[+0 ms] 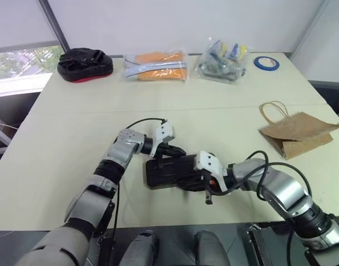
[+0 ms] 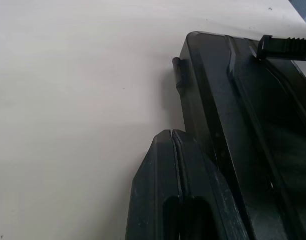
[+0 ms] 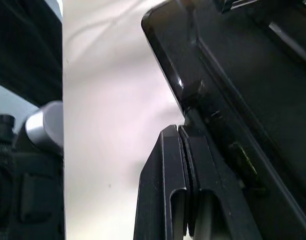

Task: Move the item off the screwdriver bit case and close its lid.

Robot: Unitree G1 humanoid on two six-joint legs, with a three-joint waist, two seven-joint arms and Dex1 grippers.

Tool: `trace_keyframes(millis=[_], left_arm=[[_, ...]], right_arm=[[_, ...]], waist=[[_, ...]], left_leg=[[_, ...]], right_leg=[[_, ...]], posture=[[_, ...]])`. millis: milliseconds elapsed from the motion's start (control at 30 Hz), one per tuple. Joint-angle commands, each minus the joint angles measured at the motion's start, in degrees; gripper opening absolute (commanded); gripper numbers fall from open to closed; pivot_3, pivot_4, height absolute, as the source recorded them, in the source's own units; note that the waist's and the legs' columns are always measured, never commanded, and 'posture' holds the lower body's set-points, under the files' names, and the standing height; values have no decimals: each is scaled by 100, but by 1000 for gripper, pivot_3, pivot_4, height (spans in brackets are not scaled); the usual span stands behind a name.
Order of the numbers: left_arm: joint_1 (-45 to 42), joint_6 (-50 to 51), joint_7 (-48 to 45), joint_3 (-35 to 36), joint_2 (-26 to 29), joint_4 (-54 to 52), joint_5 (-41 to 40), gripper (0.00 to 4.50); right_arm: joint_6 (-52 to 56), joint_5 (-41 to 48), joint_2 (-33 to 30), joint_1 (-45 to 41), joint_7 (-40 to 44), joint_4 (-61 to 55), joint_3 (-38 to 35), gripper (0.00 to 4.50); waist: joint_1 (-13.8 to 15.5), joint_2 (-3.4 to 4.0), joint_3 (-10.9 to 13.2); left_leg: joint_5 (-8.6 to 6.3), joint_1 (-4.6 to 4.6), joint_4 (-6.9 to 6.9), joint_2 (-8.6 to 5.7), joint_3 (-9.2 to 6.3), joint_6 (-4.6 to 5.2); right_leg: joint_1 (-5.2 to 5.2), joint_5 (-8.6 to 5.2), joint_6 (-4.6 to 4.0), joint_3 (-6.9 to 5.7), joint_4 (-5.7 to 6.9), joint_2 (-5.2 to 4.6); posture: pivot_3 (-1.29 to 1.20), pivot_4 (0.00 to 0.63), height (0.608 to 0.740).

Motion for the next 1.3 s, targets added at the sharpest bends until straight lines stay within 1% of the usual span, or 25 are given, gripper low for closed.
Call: trace_keyframes(millis=[33, 133, 367, 500, 633, 733, 800, 867, 967, 1100, 1200, 1300], left_arm=[[118, -44, -62, -141, -81, 63, 83, 0], [137, -51, -65, -141, -77, 48, 99, 0], [245, -116, -126, -183, -45, 25, 162, 0], [318, -135, -164, -209, -54, -18, 197, 0], [370, -116, -166, -237, -83, -74, 196, 0], [385, -112, -147, -236, -95, -101, 192, 0], [363, -122, -108, -200, -106, -80, 193, 0], [314, -118, -65, -138, -99, -48, 182, 0], [215, -84, 64, 63, -33, -87, 103, 0], [196, 135, 160, 354, 192, -490, -118, 0], [242, 461, 345, 687, 434, -1038, -372, 0], [339, 845, 731, 1061, 674, -1704, -585, 0]], right_arm=[[-86, -371, -13, 37, -317, 66, 16, 25], [-485, -801, 17, 73, -563, 56, 129, 25], [-1080, -1412, 191, 41, -1011, 121, 92, 25], [-1211, -1596, 237, 81, -1084, 102, 88, 25], [-1516, -1984, 246, 44, -1223, 78, 150, 25], [-1620, -2132, 226, 45, -1140, 57, 196, 25], [-1493, -2048, 203, 98, -996, -26, 171, 25], [-1355, -1888, 10, 193, -689, -193, 175, 25], [-1003, -1253, -562, 464, 71, -718, 20, 25], [-709, -529, -1139, 701, 650, -1204, -538, 25], [-345, 60, -1380, 640, 910, -1396, -1093, 25], [-144, 479, -1509, 420, 1048, -1389, -1528, 25]], waist=[[-1, -1, 0], [-7, -1, -1], [-28, -1, -1], [-23, -1, -1], [-26, -1, -1], [-29, 0, -1], [-27, 0, -1], [-16, 0, -1], [40, 1, -1], [44, -4, 2], [-32, -6, 6], [-20, -6, 6]], left_leg=[[0, 0, 0, 0, 0, 0], [0, 1, 1, 0, 0, 0], [1, 10, 2, 2, 1, -1], [2, 11, 3, 2, 0, -2], [2, 11, 2, 1, 0, -2], [2, 11, 2, 2, 0, -2], [2, 11, 2, 2, 0, -2], [2, 11, 2, 2, 0, -2], [1, 9, 2, -4, -3, -2], [-4, -1, 0, -14, -5, 6], [-3, -4, -5, -3, 0, 6], [-3, -4, -3, 13, 1, 6]], right_leg=[[1, 0, 0, 0, 0, 0], [1, 0, 0, 0, 0, 0], [5, 1, 1, 0, 6, 4], [4, 1, 1, 1, 8, 5], [5, 1, 1, 1, 8, 5], [5, 1, 1, 1, 8, 5], [5, 1, 1, 1, 8, 5], [5, 1, 1, 1, 8, 5], [8, 1, 1, 1, 5, 1], [6, 0, 3, 0, -8, -5], [-6, 0, 3, 0, -4, -1], [-6, 1, 3, 0, -2, 1]], posture=[[0, 150, 740], [0, 150, 740], [0, 150, 740], [0, 150, 740], [0, 150, 740], [0, 150, 740], [0, 150, 740], [0, 150, 740], [0, 150, 740], [0, 150, 740], [0, 150, 740], [0, 150, 740]])
